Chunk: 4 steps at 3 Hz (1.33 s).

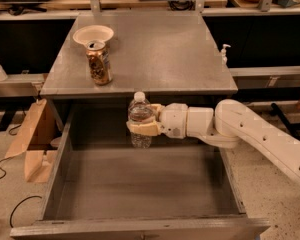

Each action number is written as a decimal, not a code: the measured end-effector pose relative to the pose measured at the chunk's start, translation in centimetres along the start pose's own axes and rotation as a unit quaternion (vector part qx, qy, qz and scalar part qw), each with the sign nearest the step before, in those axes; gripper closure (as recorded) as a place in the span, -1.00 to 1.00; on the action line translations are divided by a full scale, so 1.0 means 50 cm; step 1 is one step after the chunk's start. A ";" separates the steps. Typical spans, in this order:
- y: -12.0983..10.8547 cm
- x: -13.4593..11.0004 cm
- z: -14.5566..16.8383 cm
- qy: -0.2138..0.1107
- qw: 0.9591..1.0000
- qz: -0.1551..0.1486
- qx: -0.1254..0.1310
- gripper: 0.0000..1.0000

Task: Place water bottle into top drawer

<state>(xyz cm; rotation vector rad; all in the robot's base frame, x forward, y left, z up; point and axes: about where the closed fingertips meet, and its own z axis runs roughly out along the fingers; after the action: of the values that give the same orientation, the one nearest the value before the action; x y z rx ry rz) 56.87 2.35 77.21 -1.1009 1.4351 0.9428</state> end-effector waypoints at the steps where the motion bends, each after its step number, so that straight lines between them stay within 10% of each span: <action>1: 0.022 0.090 0.074 0.005 1.000 0.021 -0.021 1.00; 3: 0.054 0.194 0.162 -0.002 0.999 0.049 -0.013 1.00; 4: 0.054 0.182 0.161 -0.002 0.999 0.049 -0.013 0.65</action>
Offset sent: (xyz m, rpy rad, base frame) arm -0.0068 0.0829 -0.1366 0.0171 0.1273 0.0009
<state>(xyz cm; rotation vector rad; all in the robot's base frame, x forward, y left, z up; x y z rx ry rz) 56.13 9.46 67.05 -1.0553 1.4879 1.0347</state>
